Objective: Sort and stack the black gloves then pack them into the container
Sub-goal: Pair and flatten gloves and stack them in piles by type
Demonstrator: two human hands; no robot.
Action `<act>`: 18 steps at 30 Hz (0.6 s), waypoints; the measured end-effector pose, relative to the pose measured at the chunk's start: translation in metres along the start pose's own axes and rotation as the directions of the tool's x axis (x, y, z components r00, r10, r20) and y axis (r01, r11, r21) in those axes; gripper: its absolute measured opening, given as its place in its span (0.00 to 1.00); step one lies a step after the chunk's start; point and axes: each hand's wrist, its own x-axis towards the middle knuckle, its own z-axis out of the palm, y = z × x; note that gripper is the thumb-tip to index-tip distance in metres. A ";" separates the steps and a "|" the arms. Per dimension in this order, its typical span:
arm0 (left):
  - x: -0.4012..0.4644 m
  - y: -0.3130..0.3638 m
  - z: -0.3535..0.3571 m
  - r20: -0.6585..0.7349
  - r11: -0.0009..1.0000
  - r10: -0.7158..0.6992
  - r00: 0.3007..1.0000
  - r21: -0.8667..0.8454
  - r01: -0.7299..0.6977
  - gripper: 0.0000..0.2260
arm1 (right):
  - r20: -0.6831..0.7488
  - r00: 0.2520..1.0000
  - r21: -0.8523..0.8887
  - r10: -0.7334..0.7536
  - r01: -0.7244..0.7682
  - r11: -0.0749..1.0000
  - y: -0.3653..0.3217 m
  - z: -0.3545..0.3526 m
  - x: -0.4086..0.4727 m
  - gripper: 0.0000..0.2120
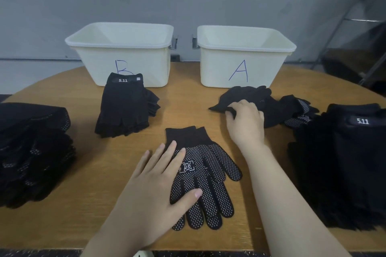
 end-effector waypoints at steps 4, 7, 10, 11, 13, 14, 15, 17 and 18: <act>-0.003 -0.001 -0.002 -0.004 0.999 -0.001 1.000 -0.040 0.001 0.41 | -0.069 0.997 0.100 -0.015 0.022 0.995 -0.004 -0.007 -0.004 0.12; -0.002 -0.003 -0.001 -0.004 0.999 -0.002 1.000 -0.054 0.002 0.41 | -0.157 0.988 0.286 0.011 0.035 0.958 -0.010 -0.020 -0.007 0.11; -0.003 -0.002 0.000 -0.001 0.999 -0.011 1.000 -0.040 0.011 0.39 | -0.156 0.987 0.536 0.044 0.048 0.843 -0.017 -0.040 -0.013 0.07; -0.004 -0.002 0.000 -0.016 0.999 -0.020 1.000 -0.040 0.019 0.39 | -0.149 0.988 0.600 0.046 0.053 0.798 -0.020 -0.047 -0.018 0.06; -0.008 0.002 -0.002 -0.094 0.997 -0.036 0.995 -0.066 0.030 0.37 | -0.142 0.988 0.726 0.060 0.062 0.685 -0.028 -0.064 -0.030 0.07; -0.009 0.006 -0.005 -0.158 0.996 -0.035 0.987 -0.082 0.022 0.35 | -0.134 0.988 0.797 0.075 0.062 0.600 -0.032 -0.073 -0.036 0.07; -0.011 0.011 -0.008 -0.238 0.994 -0.027 0.971 -0.110 0.000 0.33 | -0.111 0.990 0.867 0.088 0.053 0.496 -0.037 -0.079 -0.043 0.06; -0.013 0.021 -0.016 -0.413 0.980 -0.016 0.911 -0.188 -0.068 0.27 | -0.037 0.996 0.951 0.081 0.010 0.310 -0.047 -0.089 -0.054 0.06; -0.014 0.027 -0.019 -0.491 0.970 -0.018 0.871 -0.221 -0.105 0.26 | -0.001 0.998 0.967 0.060 -0.014 0.256 -0.052 -0.092 -0.059 0.06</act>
